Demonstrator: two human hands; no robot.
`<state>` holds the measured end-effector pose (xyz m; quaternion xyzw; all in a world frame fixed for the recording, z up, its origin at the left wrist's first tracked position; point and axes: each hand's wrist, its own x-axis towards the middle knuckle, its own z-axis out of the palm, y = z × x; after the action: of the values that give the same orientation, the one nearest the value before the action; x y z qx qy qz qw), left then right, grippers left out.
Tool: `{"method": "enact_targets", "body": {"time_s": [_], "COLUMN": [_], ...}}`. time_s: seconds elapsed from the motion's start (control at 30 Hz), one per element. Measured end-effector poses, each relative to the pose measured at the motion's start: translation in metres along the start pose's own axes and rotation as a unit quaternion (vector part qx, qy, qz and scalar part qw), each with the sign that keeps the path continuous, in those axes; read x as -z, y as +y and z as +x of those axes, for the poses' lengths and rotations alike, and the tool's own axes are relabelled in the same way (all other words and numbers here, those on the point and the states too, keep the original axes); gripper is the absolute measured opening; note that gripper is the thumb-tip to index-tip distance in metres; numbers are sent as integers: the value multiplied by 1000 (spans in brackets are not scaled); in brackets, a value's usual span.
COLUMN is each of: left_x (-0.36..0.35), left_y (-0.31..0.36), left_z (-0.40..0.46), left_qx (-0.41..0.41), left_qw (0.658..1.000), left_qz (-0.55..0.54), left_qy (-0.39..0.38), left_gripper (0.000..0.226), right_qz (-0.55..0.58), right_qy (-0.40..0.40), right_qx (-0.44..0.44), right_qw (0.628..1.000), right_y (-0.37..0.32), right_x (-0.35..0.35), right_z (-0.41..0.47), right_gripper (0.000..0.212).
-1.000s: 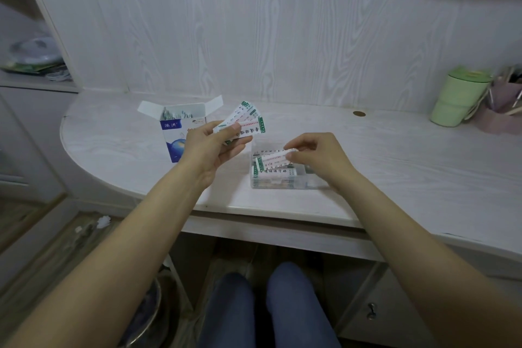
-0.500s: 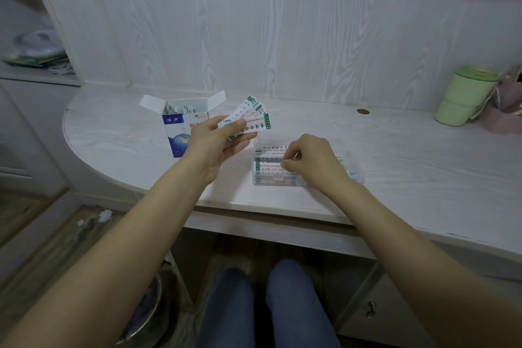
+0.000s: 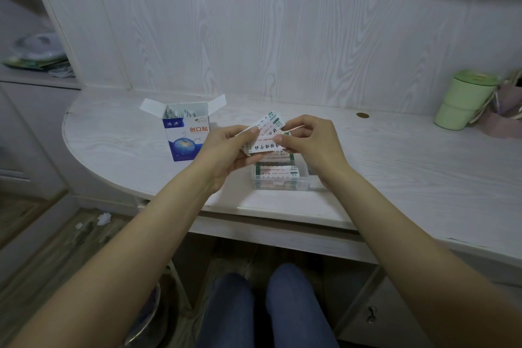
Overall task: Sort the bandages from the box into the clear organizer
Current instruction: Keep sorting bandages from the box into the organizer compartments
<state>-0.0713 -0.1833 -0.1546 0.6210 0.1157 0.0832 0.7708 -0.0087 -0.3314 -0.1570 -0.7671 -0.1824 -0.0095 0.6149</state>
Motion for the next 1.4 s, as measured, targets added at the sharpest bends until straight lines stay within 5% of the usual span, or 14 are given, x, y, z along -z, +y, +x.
{"method": "enact_targets", "body": {"time_s": [0.4, 0.63, 1.4], "left_x": [4, 2, -3], "left_y": [8, 7, -2], "left_z": [3, 3, 7], "left_qx": [-56, -59, -41], "left_qw": [992, 981, 995], "left_qz": [84, 184, 86], "left_qy": [74, 23, 34], "left_gripper": [13, 13, 6], "right_qz": [-29, -24, 55], "right_qy": [13, -9, 14], "right_qx": [41, 55, 0], "right_qw": [999, 998, 998], "right_y": [-1, 0, 8], "right_x": [7, 7, -2], "right_z": [-2, 0, -1], "right_gripper": [35, 25, 14]}}
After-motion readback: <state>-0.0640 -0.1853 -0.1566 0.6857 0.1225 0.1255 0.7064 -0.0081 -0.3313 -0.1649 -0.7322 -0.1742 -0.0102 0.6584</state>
